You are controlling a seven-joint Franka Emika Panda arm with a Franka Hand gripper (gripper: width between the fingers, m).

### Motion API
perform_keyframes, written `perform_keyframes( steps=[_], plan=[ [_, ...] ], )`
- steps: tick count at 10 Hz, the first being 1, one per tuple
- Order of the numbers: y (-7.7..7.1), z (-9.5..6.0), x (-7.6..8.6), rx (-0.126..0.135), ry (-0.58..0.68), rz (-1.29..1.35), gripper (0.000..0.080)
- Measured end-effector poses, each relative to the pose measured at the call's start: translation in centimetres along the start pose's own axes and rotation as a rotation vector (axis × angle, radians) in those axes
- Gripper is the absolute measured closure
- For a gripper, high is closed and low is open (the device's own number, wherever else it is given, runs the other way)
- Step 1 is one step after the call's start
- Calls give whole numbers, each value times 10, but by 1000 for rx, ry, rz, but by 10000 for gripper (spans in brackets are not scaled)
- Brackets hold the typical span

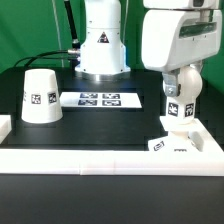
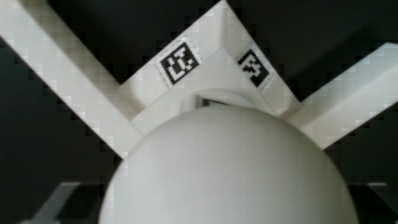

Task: Assemble lamp

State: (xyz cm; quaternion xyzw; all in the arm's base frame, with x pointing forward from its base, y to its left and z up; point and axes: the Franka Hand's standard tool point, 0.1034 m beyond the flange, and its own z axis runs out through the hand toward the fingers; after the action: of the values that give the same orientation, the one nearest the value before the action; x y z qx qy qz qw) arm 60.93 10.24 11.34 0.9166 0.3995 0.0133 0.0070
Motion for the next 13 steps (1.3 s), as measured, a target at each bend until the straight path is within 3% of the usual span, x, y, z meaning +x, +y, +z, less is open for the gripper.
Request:
perform_keyframes(
  steps=[13],
  plan=[
    [-3, 1, 0, 7, -9, 1204, 220]
  ],
)
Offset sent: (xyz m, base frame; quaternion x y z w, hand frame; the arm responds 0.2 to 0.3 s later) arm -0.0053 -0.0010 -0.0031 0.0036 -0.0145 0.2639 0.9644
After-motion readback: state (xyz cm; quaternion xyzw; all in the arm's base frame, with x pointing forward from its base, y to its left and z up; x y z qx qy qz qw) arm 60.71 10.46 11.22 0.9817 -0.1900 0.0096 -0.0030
